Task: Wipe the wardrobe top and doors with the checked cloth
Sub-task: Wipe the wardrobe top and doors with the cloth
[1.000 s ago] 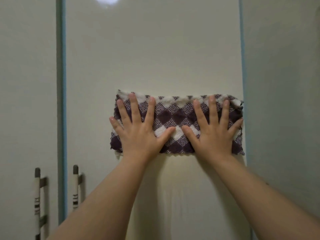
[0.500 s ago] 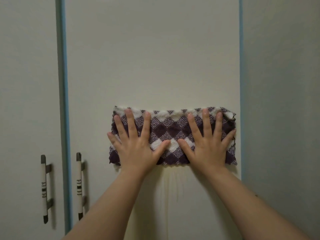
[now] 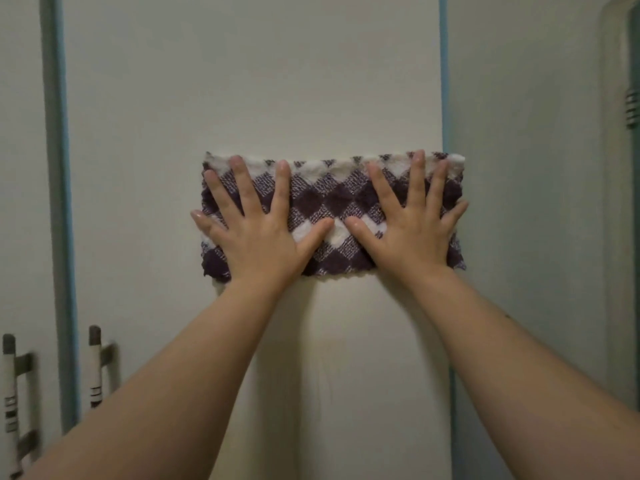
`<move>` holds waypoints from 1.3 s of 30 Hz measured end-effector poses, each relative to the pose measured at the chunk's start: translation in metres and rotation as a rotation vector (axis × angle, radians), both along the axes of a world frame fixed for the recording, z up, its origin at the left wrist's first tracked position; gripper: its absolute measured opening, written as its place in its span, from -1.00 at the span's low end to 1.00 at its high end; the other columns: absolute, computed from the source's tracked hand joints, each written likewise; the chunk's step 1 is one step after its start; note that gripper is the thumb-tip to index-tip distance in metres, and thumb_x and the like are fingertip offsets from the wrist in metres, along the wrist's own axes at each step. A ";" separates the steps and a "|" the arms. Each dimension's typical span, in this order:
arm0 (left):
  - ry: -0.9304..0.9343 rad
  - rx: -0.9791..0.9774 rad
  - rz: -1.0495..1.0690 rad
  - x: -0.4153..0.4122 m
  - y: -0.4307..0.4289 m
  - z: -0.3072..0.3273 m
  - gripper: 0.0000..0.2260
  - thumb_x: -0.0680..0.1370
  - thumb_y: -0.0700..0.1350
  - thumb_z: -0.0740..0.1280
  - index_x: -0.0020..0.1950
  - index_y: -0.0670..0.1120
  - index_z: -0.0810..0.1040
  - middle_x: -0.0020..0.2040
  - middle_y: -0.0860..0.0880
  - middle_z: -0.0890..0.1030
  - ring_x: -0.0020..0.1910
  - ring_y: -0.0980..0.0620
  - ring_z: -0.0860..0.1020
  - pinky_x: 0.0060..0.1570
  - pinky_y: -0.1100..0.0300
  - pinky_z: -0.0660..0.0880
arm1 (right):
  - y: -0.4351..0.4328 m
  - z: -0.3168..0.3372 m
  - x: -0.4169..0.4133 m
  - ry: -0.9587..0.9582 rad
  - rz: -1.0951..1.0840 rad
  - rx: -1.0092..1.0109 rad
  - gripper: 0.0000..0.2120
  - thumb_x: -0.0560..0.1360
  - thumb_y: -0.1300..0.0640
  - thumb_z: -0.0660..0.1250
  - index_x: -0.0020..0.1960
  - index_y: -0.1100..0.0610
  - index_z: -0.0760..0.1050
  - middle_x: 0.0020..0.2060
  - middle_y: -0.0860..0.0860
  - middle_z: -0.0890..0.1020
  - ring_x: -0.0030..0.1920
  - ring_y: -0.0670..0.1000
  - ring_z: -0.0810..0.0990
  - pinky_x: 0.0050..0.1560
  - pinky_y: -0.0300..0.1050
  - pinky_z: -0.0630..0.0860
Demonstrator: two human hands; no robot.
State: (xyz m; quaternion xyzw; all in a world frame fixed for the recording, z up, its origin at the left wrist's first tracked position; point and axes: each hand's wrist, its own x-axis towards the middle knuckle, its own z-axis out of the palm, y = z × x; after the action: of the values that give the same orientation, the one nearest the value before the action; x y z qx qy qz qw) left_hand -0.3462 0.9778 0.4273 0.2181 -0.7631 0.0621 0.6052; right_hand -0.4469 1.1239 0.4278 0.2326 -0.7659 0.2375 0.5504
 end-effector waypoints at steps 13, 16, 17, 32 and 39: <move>0.033 -0.097 -0.025 -0.003 -0.002 -0.024 -0.20 0.35 0.50 -0.04 0.50 0.13 0.04 0.53 -0.22 -0.03 0.46 -0.36 -0.08 0.25 -0.45 -0.11 | -0.001 -0.039 0.002 -0.032 0.037 -0.098 -0.26 0.40 -0.46 -0.10 0.48 -0.24 -0.21 0.52 0.13 -0.19 0.49 0.21 -0.26 0.32 0.45 -0.10; 0.020 -0.119 -0.020 -0.003 -0.003 -0.042 -0.20 0.35 0.49 -0.04 0.49 0.12 0.09 0.52 -0.23 0.03 0.45 -0.38 -0.03 0.24 -0.46 -0.08 | -0.003 -0.063 0.004 -0.046 0.031 -0.124 -0.27 0.42 -0.46 -0.11 0.49 -0.21 -0.16 0.52 0.15 -0.12 0.50 0.22 -0.20 0.32 0.46 -0.04; 0.015 -0.124 -0.016 -0.003 -0.004 -0.049 -0.20 0.35 0.49 -0.04 0.49 0.12 0.10 0.52 -0.24 0.04 0.45 -0.37 -0.02 0.24 -0.45 -0.08 | -0.004 -0.072 0.004 -0.052 0.027 -0.127 -0.28 0.42 -0.46 -0.13 0.50 -0.20 -0.14 0.52 0.15 -0.10 0.50 0.22 -0.19 0.31 0.46 -0.02; -0.008 -0.082 0.016 0.024 -0.040 -0.130 -0.22 0.36 0.52 -0.09 0.50 0.18 -0.06 0.51 0.00 -0.31 0.49 -0.13 -0.26 0.35 -0.27 -0.25 | -0.037 -0.146 0.027 -0.048 0.039 -0.057 -0.32 0.48 -0.41 -0.18 0.51 -0.15 -0.17 0.49 0.22 -0.05 0.49 0.25 -0.11 0.27 0.53 -0.11; -0.059 -0.037 0.041 0.047 -0.069 -0.140 -0.19 0.35 0.52 -0.10 0.50 0.17 -0.14 0.50 0.02 -0.35 0.48 -0.10 -0.29 0.36 -0.17 -0.33 | -0.065 -0.151 0.041 0.030 0.065 0.003 -0.32 0.49 -0.40 -0.17 0.52 -0.14 -0.17 0.50 0.14 -0.26 0.49 0.25 -0.10 0.30 0.47 -0.19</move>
State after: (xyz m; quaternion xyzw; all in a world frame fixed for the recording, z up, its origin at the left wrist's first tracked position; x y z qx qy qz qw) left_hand -0.2991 0.9083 0.2872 0.2203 -0.7748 0.0952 0.5848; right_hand -0.4056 1.0593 0.2769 0.2616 -0.7500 0.2506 0.5533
